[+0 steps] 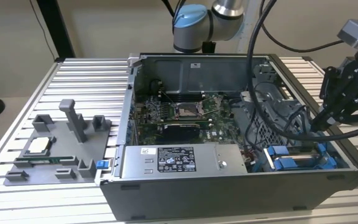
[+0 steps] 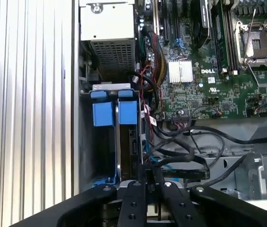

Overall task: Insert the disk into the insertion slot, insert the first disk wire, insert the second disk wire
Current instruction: 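Insert the second disk wire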

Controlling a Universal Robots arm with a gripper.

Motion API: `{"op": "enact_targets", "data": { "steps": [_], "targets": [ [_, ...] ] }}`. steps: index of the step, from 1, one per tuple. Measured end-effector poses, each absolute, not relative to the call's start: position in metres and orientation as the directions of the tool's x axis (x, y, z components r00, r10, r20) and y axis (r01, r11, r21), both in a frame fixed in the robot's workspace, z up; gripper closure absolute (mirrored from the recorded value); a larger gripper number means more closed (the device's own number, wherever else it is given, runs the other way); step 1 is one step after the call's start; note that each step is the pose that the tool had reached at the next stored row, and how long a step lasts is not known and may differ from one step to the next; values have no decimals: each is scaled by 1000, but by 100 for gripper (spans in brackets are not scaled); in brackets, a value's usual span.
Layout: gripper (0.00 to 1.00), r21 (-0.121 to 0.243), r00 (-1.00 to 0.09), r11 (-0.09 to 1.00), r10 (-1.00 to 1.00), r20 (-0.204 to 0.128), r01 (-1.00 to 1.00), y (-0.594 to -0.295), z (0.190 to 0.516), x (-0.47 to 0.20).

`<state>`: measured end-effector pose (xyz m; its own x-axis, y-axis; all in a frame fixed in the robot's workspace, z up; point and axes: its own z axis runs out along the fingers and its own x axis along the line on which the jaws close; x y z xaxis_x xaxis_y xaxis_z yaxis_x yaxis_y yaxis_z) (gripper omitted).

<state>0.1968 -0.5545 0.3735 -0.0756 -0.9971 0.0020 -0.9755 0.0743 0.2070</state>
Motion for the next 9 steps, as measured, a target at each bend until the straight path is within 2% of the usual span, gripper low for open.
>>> {"op": "enact_targets", "data": {
  "steps": [6, 9],
  "targets": [
    [100, 204, -76, 74, -997, 2, -976, -555, 374, 173],
    [100, 191, -75, 74, -997, 1, -979, -555, 374, 164]
  ]
}}
